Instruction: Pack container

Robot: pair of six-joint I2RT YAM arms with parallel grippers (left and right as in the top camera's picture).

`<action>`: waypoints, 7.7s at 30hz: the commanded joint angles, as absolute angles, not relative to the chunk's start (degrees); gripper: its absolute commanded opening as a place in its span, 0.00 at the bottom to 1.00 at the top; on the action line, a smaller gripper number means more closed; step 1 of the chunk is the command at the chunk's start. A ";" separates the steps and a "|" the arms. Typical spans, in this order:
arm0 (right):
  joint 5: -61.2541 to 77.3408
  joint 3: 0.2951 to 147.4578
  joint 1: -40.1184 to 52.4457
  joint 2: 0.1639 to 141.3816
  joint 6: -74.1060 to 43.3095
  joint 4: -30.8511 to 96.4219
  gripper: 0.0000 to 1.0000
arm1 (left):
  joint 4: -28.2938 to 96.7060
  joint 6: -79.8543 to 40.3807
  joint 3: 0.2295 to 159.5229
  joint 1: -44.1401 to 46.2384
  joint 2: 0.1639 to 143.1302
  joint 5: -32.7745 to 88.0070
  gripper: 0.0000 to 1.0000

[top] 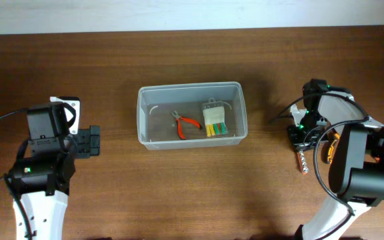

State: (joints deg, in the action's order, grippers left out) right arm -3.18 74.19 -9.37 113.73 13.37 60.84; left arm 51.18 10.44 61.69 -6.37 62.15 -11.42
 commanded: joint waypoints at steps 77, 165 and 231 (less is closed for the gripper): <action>4.56 120.25 36.64 132.60 31.31 70.91 0.15 | 51.70 9.96 62.67 -6.66 62.46 -11.86 0.99; -1.76 99.98 -26.09 119.42 -7.31 83.26 0.99 | 51.51 9.93 62.67 -6.66 62.46 -11.84 0.99; -8.82 76.07 -24.27 106.15 -3.86 59.11 0.99 | 51.53 9.91 62.67 -6.66 62.46 -11.81 0.99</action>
